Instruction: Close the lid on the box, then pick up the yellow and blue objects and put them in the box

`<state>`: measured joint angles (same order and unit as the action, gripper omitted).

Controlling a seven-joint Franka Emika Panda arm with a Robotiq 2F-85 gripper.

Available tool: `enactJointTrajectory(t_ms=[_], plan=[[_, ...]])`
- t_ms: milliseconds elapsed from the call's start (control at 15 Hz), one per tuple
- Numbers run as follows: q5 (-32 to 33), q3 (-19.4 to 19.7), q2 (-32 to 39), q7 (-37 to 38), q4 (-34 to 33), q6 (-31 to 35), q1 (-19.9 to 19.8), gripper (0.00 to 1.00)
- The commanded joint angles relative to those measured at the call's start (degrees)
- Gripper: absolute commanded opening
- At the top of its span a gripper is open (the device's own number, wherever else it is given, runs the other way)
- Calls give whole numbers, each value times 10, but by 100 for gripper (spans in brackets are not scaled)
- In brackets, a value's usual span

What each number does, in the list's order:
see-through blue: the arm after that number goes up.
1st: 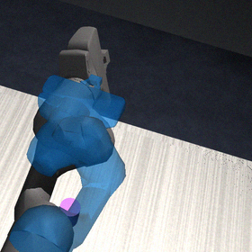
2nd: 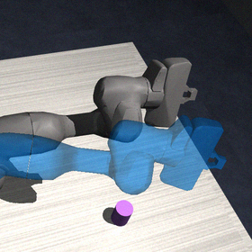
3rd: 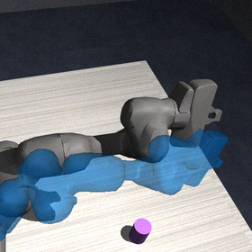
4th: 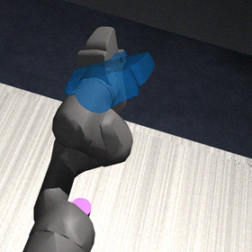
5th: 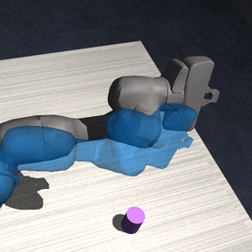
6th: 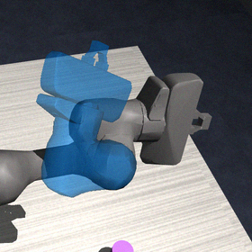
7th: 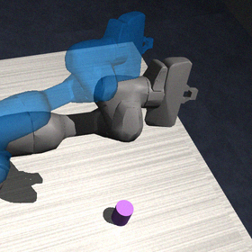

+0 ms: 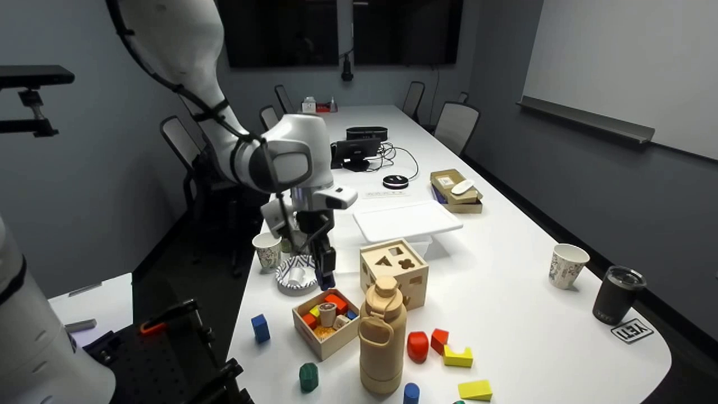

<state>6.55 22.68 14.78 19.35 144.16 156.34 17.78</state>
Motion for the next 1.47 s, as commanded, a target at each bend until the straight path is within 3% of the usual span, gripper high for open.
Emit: enactJointTrajectory(t_ms=[0, 400, 867, 1400], plan=[[57, -53, -18, -5, -92, -102, -52, 17], [84, -121, 30, -59, -226, -170, -122, 17], [99, -128, 113, -112, -308, -164, -160, 17], [38, -173, 223, -202, -436, -193, -205, 17]])
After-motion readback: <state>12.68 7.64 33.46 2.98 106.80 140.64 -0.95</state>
